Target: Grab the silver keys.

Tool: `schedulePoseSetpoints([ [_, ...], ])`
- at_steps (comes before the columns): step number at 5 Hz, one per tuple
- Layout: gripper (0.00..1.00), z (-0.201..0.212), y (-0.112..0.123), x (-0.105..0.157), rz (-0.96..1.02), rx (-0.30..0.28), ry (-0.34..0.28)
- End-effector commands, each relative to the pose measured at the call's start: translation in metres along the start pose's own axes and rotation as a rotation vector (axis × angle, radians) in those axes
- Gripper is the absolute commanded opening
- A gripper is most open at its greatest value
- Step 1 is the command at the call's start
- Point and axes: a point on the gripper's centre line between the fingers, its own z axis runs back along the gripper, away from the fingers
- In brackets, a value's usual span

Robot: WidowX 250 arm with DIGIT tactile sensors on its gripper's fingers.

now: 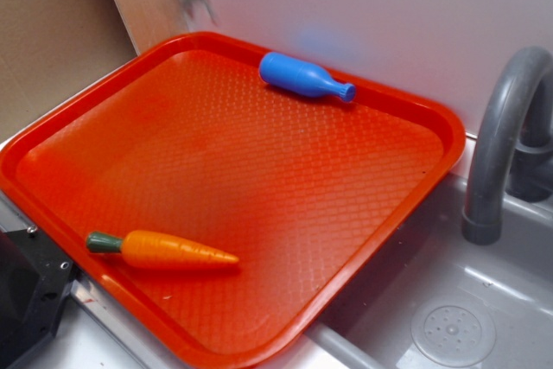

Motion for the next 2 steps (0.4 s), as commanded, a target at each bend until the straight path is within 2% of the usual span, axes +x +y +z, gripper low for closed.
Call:
schedulePoseSetpoints([
  [1, 0.00, 0.0459, 0.0139, -0.0179, 0.007, -0.009, -0.105],
  [2, 0.00, 0.0426, 0.0112, -0.0270, -0.001, 0.011, -0.114],
])
